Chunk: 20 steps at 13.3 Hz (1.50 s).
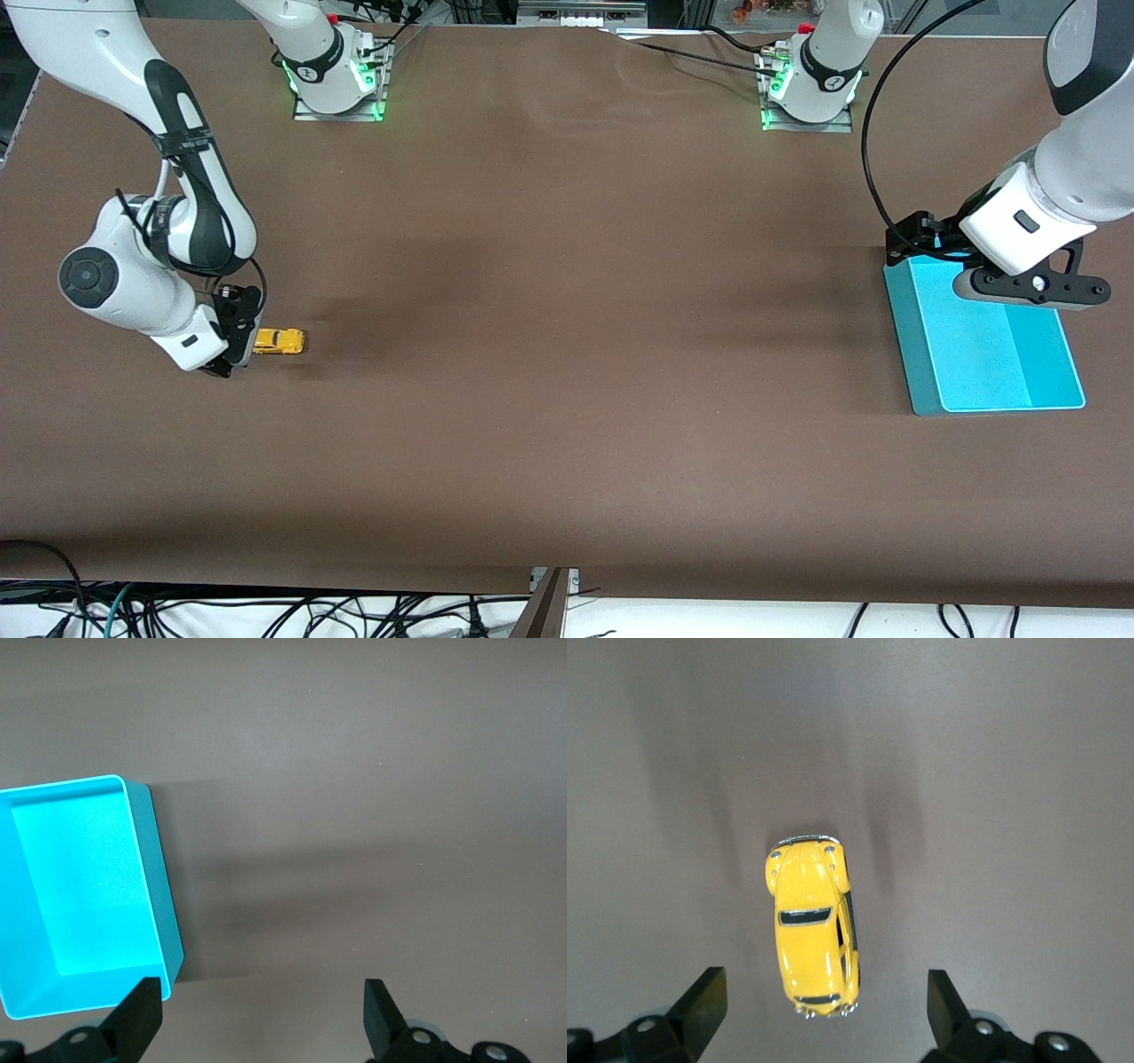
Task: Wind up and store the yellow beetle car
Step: 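Close the right gripper around the yellow car's body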
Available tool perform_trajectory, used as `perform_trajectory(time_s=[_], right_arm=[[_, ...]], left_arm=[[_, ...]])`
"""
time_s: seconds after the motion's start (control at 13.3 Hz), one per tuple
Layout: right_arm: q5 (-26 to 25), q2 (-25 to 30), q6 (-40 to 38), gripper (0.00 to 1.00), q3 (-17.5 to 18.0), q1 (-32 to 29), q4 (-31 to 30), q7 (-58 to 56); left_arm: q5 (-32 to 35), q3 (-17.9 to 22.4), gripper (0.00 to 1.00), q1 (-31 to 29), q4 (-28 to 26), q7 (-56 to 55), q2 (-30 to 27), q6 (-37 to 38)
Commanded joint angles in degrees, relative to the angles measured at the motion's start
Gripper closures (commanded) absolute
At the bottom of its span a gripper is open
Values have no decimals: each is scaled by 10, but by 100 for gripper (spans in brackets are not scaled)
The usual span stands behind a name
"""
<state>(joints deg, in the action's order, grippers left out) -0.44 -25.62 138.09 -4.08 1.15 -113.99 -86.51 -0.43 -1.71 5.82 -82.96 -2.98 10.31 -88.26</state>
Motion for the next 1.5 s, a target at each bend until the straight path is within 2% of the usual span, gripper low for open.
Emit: perform_trajectory(time_s=[0.0, 1.27, 1.43], right_arm=[[3, 21, 40, 0, 3, -4, -39, -51], [4, -7, 108, 2, 4, -12, -64, -96], [4, -8, 108, 16, 4, -12, -64, -96]], left_arm=[[3, -4, 0, -4, 8, 6, -3, 11], [3, -4, 0, -4, 7, 6, -3, 12], [3, -4, 0, -4, 7, 6, -3, 12]])
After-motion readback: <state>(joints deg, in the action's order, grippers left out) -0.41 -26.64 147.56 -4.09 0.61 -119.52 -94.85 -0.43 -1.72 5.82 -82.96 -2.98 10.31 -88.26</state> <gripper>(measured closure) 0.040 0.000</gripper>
